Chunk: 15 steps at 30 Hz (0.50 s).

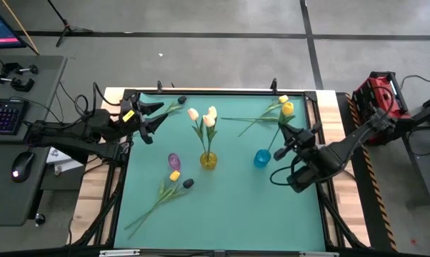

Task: Sort flowers into vase by color
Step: Put the bottom right yellow flower into the blue vase

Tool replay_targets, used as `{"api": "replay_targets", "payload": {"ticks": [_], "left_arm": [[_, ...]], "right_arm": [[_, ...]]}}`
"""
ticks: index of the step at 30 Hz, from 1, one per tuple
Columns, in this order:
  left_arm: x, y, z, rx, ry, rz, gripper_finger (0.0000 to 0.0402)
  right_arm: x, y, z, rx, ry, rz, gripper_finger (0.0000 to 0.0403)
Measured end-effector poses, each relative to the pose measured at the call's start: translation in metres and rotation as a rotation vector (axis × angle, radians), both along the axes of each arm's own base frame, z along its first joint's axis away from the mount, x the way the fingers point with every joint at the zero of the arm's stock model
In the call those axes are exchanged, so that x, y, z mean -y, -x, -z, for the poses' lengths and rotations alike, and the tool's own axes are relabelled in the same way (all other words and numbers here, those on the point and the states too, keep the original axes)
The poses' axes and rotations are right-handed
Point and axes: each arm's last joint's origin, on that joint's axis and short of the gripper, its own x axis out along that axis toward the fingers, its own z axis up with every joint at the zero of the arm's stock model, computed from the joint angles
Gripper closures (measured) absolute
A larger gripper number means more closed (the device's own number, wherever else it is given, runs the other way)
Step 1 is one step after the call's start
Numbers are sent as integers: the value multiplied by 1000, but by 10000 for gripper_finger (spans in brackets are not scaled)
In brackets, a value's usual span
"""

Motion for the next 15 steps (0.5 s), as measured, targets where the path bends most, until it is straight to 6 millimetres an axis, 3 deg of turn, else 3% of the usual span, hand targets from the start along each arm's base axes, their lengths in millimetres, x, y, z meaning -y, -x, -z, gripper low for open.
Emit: {"api": "replay_targets", "payload": {"ticks": [15], "left_arm": [[0, 0, 0, 0, 1, 0, 165]], "right_arm": [[0, -1, 51, 27, -91, 14, 403]]}}
